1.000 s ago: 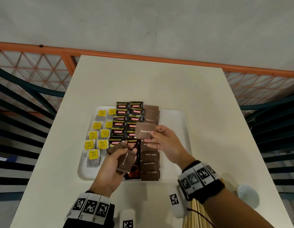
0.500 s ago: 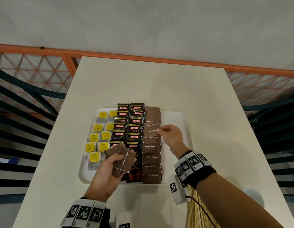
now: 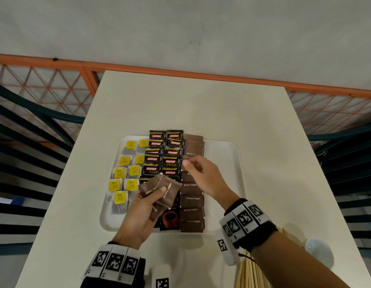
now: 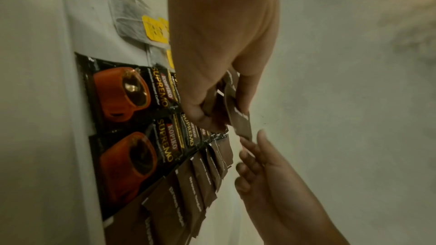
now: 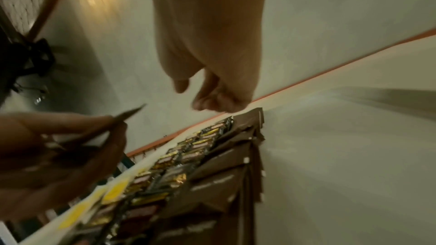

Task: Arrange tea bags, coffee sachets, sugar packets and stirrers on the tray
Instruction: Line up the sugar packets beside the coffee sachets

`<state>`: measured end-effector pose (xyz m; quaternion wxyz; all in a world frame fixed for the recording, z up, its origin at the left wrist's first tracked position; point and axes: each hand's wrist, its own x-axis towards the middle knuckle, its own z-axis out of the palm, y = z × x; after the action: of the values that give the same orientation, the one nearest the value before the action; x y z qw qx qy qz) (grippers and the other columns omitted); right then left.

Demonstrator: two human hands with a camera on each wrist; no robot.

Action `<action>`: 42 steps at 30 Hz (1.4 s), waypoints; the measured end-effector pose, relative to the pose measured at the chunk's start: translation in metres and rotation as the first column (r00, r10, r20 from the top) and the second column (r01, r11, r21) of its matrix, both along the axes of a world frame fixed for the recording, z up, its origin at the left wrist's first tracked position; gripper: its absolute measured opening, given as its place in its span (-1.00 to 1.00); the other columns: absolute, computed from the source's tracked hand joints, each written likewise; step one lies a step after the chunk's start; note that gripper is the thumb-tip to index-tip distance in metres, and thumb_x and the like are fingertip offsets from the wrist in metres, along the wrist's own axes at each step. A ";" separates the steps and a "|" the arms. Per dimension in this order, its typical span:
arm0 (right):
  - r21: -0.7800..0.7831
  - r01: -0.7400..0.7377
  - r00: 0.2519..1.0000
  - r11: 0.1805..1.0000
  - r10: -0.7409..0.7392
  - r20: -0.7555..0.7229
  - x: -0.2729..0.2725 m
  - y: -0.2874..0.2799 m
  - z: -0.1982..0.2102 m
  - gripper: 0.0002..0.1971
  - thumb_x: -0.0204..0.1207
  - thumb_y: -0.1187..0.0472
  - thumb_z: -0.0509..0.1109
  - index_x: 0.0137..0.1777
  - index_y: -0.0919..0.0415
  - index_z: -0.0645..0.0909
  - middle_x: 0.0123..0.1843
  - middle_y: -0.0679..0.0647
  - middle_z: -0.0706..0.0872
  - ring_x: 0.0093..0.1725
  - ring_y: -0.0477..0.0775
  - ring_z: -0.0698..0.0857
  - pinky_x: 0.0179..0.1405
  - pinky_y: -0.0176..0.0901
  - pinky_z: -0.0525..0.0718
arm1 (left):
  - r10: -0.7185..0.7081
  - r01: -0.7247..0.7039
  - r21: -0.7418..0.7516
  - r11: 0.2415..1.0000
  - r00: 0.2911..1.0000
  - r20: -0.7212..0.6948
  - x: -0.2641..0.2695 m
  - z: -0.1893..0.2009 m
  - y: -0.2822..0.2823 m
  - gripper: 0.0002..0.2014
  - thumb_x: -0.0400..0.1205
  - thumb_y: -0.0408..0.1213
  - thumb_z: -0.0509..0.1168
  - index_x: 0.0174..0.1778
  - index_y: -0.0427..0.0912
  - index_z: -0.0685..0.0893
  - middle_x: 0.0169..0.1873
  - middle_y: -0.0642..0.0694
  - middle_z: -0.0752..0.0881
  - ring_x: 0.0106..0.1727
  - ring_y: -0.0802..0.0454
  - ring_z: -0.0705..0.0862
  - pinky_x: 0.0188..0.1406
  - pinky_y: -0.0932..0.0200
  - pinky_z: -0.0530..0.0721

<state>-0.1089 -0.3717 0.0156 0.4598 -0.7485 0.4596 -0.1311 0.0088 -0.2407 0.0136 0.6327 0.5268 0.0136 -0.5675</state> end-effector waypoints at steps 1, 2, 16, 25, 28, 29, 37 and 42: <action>0.082 -0.106 0.994 0.991 0.104 0.037 0.001 0.005 0.005 -0.75 0.58 -0.05 0.26 0.06 0.09 0.61 -0.17 -0.17 0.62 -0.20 -0.27 0.56 -0.17 -0.44 0.47 | 0.012 -0.012 -0.013 1.000 1.000 0.000 0.000 0.001 -0.001 -0.77 0.56 -0.51 0.27 0.07 -0.18 0.67 -0.27 -0.08 0.83 -0.28 0.10 0.80 -0.43 0.27 0.73; 0.140 -0.191 0.981 0.972 0.182 0.071 0.002 0.008 0.007 -0.77 0.56 -0.03 0.29 0.06 0.08 0.63 -0.17 -0.19 0.64 -0.21 -0.29 0.59 -0.15 -0.44 0.51 | 0.025 -0.025 -0.023 0.999 1.000 0.004 0.000 0.002 -0.002 -0.77 0.56 -0.50 0.27 0.08 -0.19 0.67 -0.24 -0.09 0.83 -0.25 0.09 0.80 -0.41 0.26 0.73; 0.492 0.284 0.883 0.823 -0.424 0.199 -0.005 -0.030 -0.009 -0.93 0.52 0.33 0.38 -0.12 0.17 0.56 -0.23 0.05 0.70 -0.40 -0.12 0.68 -0.52 -0.45 0.58 | 0.101 -0.102 0.003 0.995 0.990 -0.100 0.011 -0.008 -0.001 -0.87 0.63 -0.42 0.21 0.02 -0.23 0.64 -0.37 -0.16 0.75 -0.43 0.11 0.73 -0.42 0.23 0.74; 0.316 0.446 0.884 0.837 -0.467 -0.009 0.002 -0.053 -0.029 -0.83 0.45 0.23 0.48 -0.01 0.28 0.68 -0.10 0.11 0.71 -0.31 -0.08 0.55 -0.27 -0.29 0.54 | 0.130 -0.128 0.021 0.992 0.983 -0.132 0.009 -0.013 0.001 -0.72 0.63 -0.40 0.21 0.26 -0.25 0.57 -0.15 -0.23 0.69 -0.43 0.10 0.74 -0.32 0.17 0.76; 0.235 0.464 0.882 0.854 -0.470 -0.037 0.004 -0.052 -0.032 -0.83 0.43 0.20 0.49 -0.04 0.25 0.68 -0.14 0.07 0.69 -0.17 -0.01 0.60 -0.18 -0.24 0.55 | 0.097 -0.096 0.018 0.995 0.990 -0.107 0.009 -0.013 0.002 -0.75 0.63 -0.40 0.21 0.22 -0.24 0.59 -0.24 -0.18 0.72 -0.42 0.12 0.74 -0.39 0.23 0.75; 0.208 0.468 0.882 0.859 -0.468 -0.050 0.004 -0.051 -0.033 -0.81 0.43 0.19 0.50 -0.02 0.26 0.67 -0.14 0.05 0.68 -0.16 -0.01 0.60 -0.21 -0.25 0.53 | 0.081 -0.080 0.019 0.997 0.993 -0.091 0.009 -0.012 0.002 -0.77 0.63 -0.40 0.22 0.19 -0.24 0.60 -0.28 -0.16 0.73 -0.41 0.12 0.74 -0.40 0.24 0.74; -0.002 0.416 0.909 0.910 -0.415 -0.040 0.006 -0.039 -0.023 -0.75 0.48 0.12 0.43 0.09 0.22 0.57 -0.24 -0.02 0.57 -0.17 -0.01 0.58 -0.25 -0.29 0.45 | 0.021 -0.025 0.060 0.998 0.998 0.067 0.004 -0.010 -0.001 -0.82 0.57 -0.42 0.31 0.09 -0.24 0.64 -0.32 -0.12 0.70 -0.38 0.13 0.69 -0.40 0.30 0.71; 0.154 -0.113 0.993 0.982 0.115 -0.003 0.010 -0.007 0.007 -0.69 0.58 -0.07 0.24 0.13 0.14 0.60 -0.11 -0.10 0.62 -0.13 -0.15 0.57 -0.12 -0.36 0.49 | -0.007 0.004 0.025 1.000 0.994 0.107 0.001 -0.001 -0.009 -0.86 0.61 -0.45 0.25 -0.01 -0.16 0.65 -0.16 -0.13 0.76 -0.16 0.04 0.71 -0.21 0.20 0.70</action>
<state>-0.0987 -0.3786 0.0227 0.5199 -0.7367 0.4276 -0.0643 0.0102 -0.2496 0.0121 0.6243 0.5642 -0.0147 -0.5401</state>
